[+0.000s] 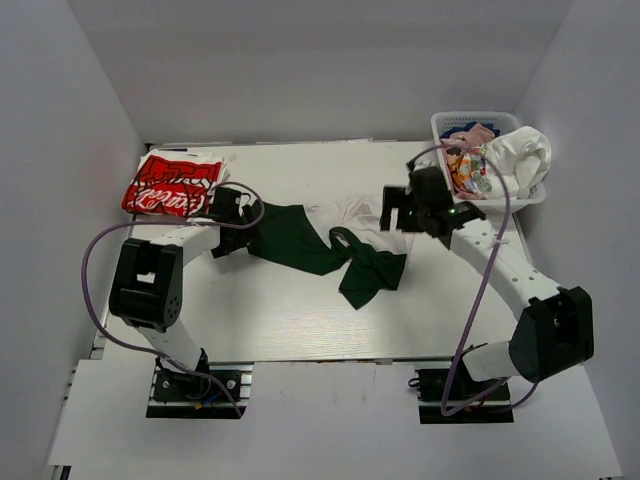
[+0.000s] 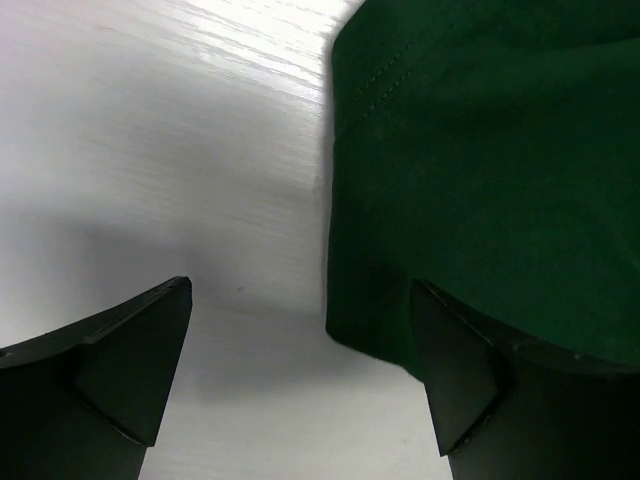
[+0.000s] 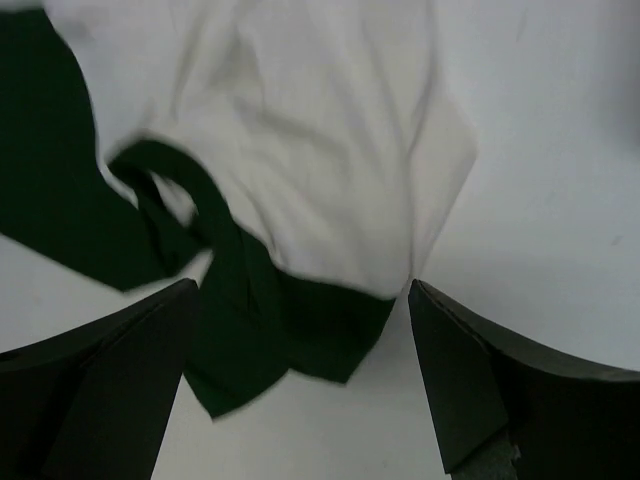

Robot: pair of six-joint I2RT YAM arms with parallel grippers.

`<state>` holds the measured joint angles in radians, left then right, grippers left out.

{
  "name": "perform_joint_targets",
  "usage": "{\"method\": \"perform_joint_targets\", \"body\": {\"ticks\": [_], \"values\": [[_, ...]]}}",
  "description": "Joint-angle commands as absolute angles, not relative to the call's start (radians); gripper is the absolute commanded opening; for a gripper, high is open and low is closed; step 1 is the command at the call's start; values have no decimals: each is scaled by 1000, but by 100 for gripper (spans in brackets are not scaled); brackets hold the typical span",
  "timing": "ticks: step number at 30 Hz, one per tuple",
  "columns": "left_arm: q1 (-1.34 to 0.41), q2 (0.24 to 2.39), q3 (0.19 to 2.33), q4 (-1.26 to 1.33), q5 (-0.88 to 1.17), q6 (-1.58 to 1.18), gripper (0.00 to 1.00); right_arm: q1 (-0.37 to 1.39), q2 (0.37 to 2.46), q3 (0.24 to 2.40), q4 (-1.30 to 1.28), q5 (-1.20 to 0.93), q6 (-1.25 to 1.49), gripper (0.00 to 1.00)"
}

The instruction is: Fold and stack the t-shirts

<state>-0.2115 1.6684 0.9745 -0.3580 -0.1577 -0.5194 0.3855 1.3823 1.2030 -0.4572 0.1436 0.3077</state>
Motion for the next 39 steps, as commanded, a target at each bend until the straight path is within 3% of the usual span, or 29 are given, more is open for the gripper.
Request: {"method": "perform_joint_targets", "body": {"ticks": [1,6,9,10,11,13,14,17,18,19,22,31,39], "values": [[-215,1704,1009,-310,-94,-511,98,454,1353,1050,-460,152,368,90],[-224,1782,1029,-259,-58,-531,92,526,1384,939,-400,81,373,90],[-233,1830,1029,-229,-29,-531,80,546,1406,853,-308,66,368,90],[-233,1842,1040,-229,-17,-531,72,548,1419,848,-292,72,371,90],[-233,1853,1040,-229,-17,-531,51,554,1442,845,-276,116,373,90],[-233,1868,1040,-206,12,-531,26,557,1477,836,-243,170,388,90],[-233,1877,1049,-193,12,-531,0,555,1502,835,-233,217,390,90],[-242,1864,1058,-184,25,-522,0,557,1557,885,-247,333,406,59],[-242,1847,1069,-184,3,-522,0,554,1562,900,-247,378,408,30],[-242,1824,1069,-184,-11,-522,0,554,1545,914,-256,397,425,19],[-242,1679,1048,-155,-75,-531,0,555,1444,943,-270,423,422,1],[-242,1154,937,-63,-182,-531,0,554,1059,1026,-322,471,339,0],[-242,776,1095,-185,-296,-463,0,554,809,1311,-428,560,191,0]]}}
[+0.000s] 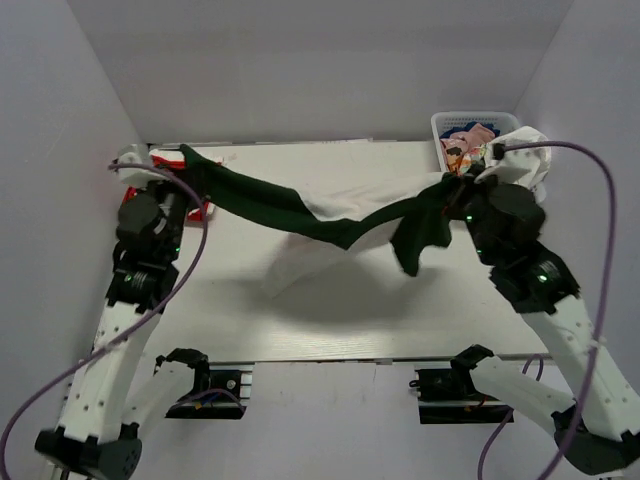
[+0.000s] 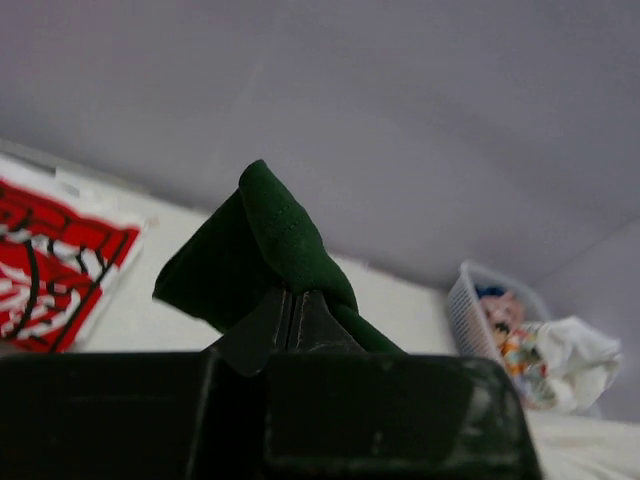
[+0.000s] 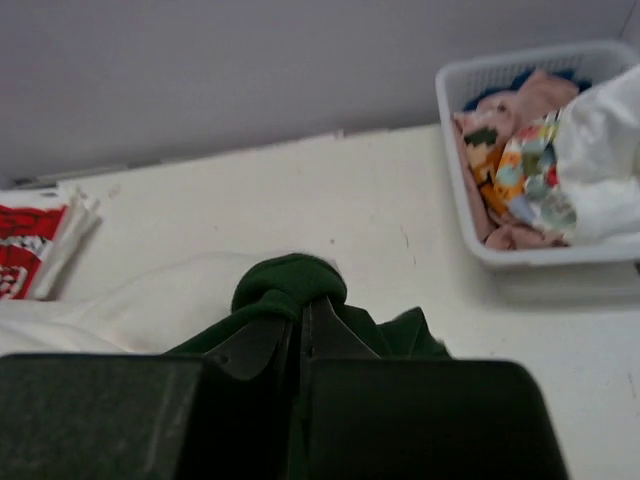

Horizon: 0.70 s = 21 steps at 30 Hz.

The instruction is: Fold and stack the t-shirts

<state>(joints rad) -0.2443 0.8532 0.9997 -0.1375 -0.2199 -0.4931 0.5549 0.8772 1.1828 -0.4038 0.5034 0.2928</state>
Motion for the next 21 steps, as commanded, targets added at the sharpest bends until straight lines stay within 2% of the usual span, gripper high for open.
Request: {"method": "perform_joint_targets", "body": {"ticks": [1,3,6,13,18,21], "values": [[-242,753,1126,-213,-296,-463,0,551,805,1366,-446,534,183,0],[-242,689,1196,-268,-285,-475,0,554,779,1445,-489,418,152,0],[-223,632,1281,-333,-285,-485,0,552,761,1578,-544,350,143,0],[-222,656,1558,-500,-337,-515,0,548,755,1730,-632,221,127,0],[-222,748,1620,-500,-328,-515,0,551,798,1758,-637,252,164,0],[-232,823,1631,-500,-383,-515,0,555,902,1772,-646,360,199,0]]}}
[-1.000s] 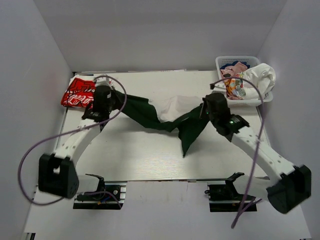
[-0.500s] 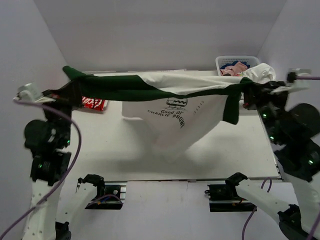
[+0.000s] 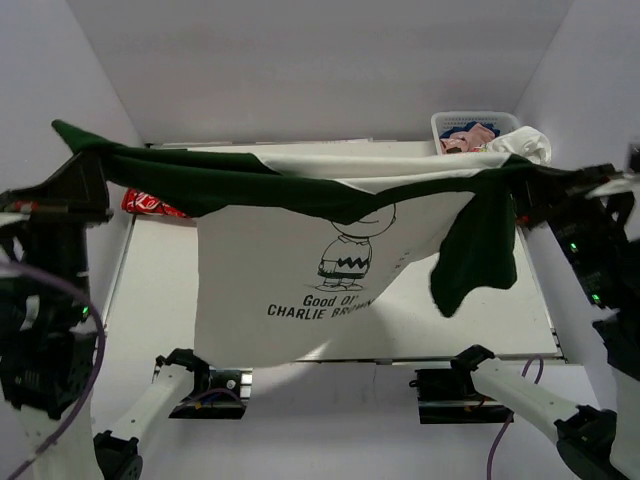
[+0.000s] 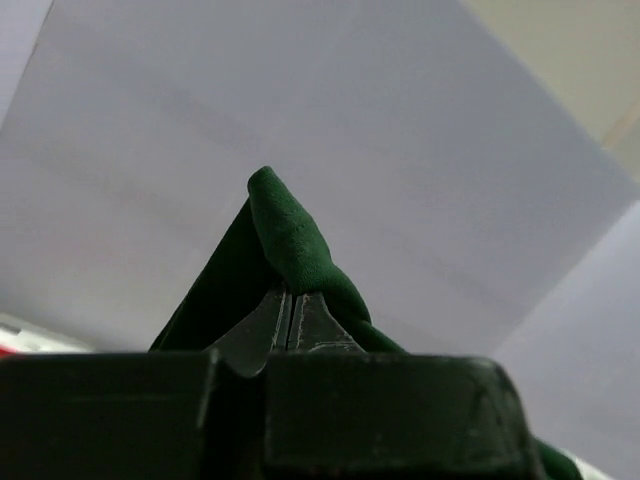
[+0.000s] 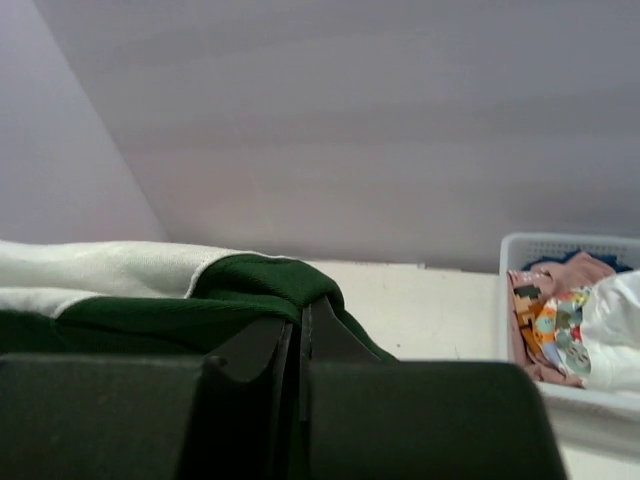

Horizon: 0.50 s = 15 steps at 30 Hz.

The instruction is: Fold and stack the t-shirts

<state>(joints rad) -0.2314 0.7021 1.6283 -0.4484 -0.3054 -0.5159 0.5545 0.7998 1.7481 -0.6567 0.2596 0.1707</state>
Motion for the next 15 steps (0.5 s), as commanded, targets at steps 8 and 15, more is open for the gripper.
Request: {"method": "perform_joint_targets", "body": {"ticks": [8,15], "values": [[-212,1309,1631,-565,-503,-581,0,471,1371,1763,-615,418,250,0],[-181,1859,1719,-506,-382,-614,0,304,1836,1805,-532,10,247,0]]}}
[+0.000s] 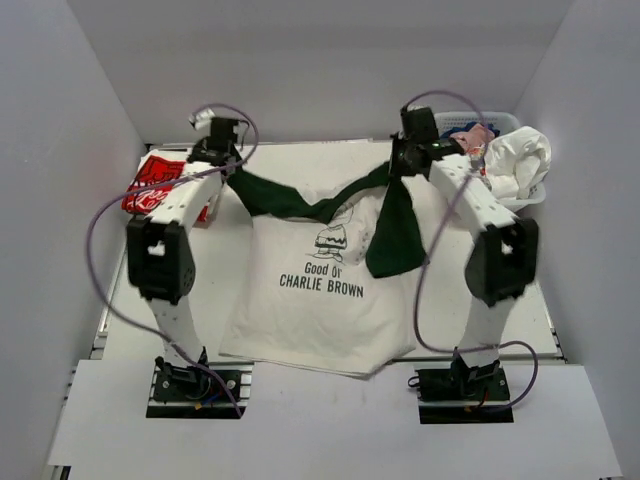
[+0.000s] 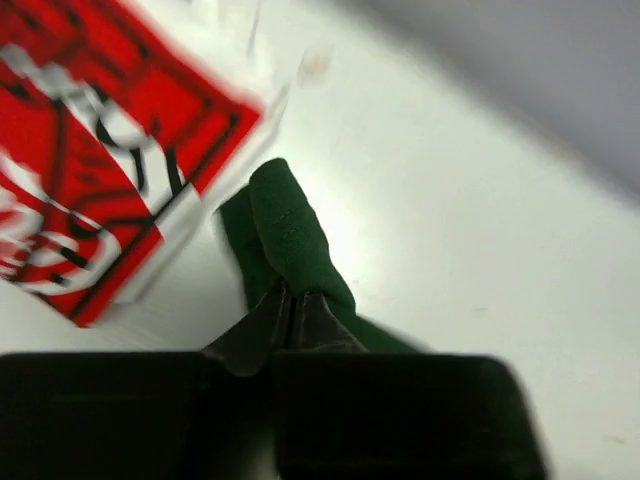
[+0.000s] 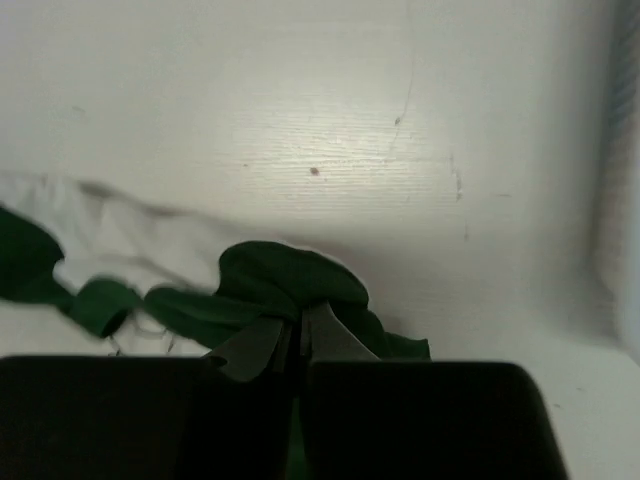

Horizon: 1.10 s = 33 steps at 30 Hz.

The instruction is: Fold and stack the t-shirts

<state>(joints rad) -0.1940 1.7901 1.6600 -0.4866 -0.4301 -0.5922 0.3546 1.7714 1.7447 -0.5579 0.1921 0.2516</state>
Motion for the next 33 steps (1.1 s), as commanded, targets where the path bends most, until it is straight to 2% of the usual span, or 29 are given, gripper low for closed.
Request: {"method": "perform_joint_targets", "body": {"ticks": [1,2,3,4,6,7,11,15,22,27,29,33], "values": [[-181,1917,1756,-515,-371,-614,12,292,1987,1878,-547,-27,229,0],[-181,2036,1803,-534,-359,-614,27,288,2040,1922,-601,-37,226,11],[-181,2087,1857,-604,-350,-614,43,279,2131,1969,-659,-50,209,30],[-181,2130,1965,-642,-350,-614,66,279,2196,2087,-688,-52,198,88],[-181,2178,2029,-693,-339,-614,76,281,2226,2118,-735,-46,180,90],[-190,2169,2029,-678,-339,-598,100,285,2214,2067,-724,-28,172,90],[-210,2005,1843,-571,-302,-578,100,295,1992,1770,-548,-28,184,90],[-233,1798,1506,-434,-154,-569,100,304,1870,1568,-511,46,244,90],[-354,1602,1122,-374,-22,-603,100,373,1732,1234,-434,72,290,90],[-432,1526,908,-348,28,-644,100,420,1729,1154,-408,96,294,90],[-446,1502,835,-348,18,-657,100,417,1756,1152,-402,140,311,90],[-456,1489,723,-348,-38,-710,100,381,1807,1155,-365,98,321,90]]}}
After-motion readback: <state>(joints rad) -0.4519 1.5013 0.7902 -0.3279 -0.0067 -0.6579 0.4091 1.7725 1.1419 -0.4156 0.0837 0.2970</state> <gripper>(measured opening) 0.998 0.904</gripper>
